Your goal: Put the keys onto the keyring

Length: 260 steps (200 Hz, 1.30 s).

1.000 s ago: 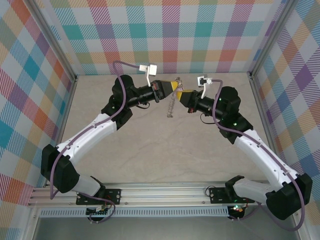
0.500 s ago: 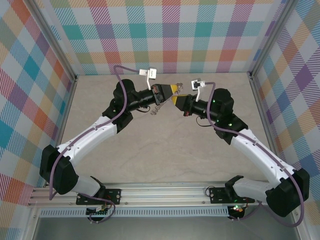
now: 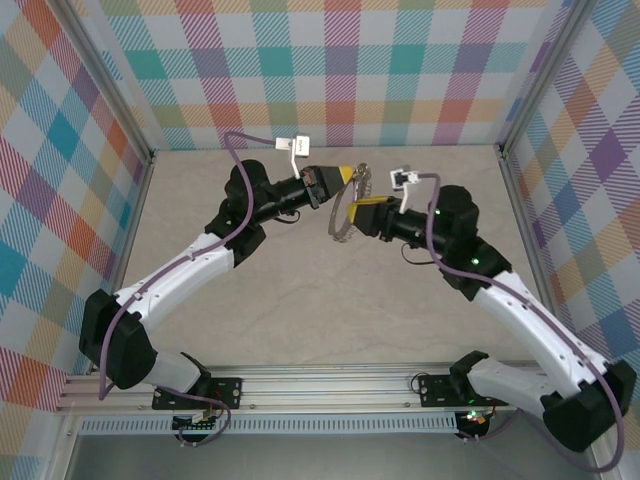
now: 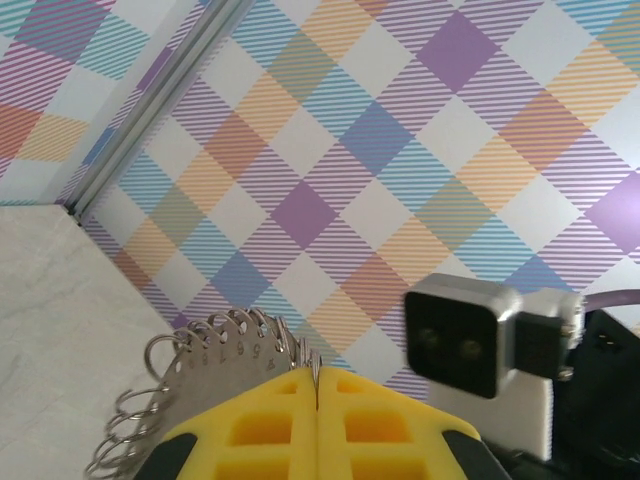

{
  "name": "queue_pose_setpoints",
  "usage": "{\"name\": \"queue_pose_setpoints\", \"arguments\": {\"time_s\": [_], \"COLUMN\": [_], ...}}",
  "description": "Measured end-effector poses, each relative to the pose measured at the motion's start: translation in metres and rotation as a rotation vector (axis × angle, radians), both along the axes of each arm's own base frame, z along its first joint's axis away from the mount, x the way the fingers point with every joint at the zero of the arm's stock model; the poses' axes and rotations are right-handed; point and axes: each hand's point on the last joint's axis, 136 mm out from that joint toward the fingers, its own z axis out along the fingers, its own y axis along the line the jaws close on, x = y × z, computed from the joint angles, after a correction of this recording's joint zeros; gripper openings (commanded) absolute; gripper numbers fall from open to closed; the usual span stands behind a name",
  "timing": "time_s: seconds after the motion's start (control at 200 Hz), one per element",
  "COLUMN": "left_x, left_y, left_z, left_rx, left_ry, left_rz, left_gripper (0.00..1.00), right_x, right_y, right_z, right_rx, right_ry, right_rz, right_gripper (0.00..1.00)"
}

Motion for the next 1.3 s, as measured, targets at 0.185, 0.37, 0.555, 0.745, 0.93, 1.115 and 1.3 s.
{"name": "queue_pose_setpoints", "arguments": {"time_s": [0.185,0.37,0.555,0.745,0.93,1.115,1.3], "left_x": [-0.003,-0.006,-0.01,-0.013,-0.014,-0.014,-0.014], "left_y": [-0.001,-0.002,-0.004,-0.005,-0.005,-0.005,-0.005], "left_z": [0.003,0.003,0.003,0.003,0.003,0.003,0.003], "left_rx": [-0.007,-0.004,0.002,0.006,0.012,0.013,0.013], "left_ry": [-0.014,-0.023,-0.036,-0.043,-0.055,-0.058,-0.058], "left_rz": [-0.012,-0.032,-0.055,-0.07,-0.079,-0.079,-0.078], "left_gripper": [0.0,0.0,0.0,0.0,0.0,0.0,0.0], "right_x": [-0.009,0.003,0.017,0.025,0.027,0.028,0.031], "right_y": [-0.021,-0.011,-0.004,-0.007,-0.008,-0.002,0.001], "right_z": [0.033,0.046,0.045,0.045,0.05,0.053,0.05], "right_rx": [0.044,0.053,0.078,0.101,0.122,0.13,0.134], "right_ry": [-0.077,-0.07,-0.034,-0.011,-0.016,-0.009,0.004], "right_rz": [-0.051,-0.026,0.003,0.002,0.007,0.043,0.062], "right_gripper": [0.4,0.37,0.37,0.37,0.35,0.32,0.3]}}
